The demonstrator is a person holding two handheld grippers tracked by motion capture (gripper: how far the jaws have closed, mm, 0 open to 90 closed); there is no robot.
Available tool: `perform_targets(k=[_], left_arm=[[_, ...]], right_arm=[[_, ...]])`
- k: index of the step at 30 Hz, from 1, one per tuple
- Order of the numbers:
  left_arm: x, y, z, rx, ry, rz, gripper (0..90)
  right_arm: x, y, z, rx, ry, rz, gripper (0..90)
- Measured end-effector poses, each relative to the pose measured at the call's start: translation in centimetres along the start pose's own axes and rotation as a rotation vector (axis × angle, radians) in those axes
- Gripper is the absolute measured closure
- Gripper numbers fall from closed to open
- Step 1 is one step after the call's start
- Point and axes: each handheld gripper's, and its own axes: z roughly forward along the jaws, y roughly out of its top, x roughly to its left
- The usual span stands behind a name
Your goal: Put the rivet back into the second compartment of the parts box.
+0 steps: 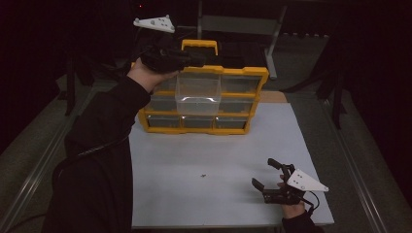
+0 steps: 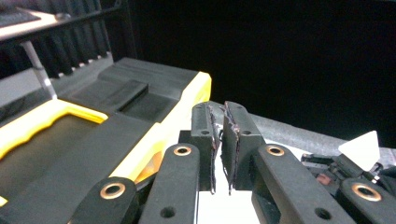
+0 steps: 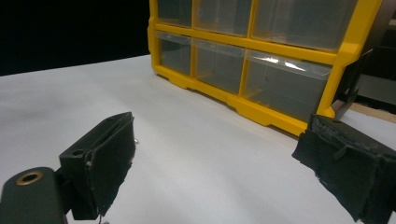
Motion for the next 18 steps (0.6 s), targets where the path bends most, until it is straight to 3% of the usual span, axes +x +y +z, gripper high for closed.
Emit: perform_targets(k=[9,18], left_arm=[[0.1,-0.4,1.5,0.063,0.003,-0.011,82.8],[0.6,-1.3,3.0,0.166,0.037,-0.032,82.1]], right_arm=[[0.0,0.0,0.0,0.001,0.000,0.003,9.4],[-0.1,0.0,0.0,0.000,0.001,0.007,9.4]])
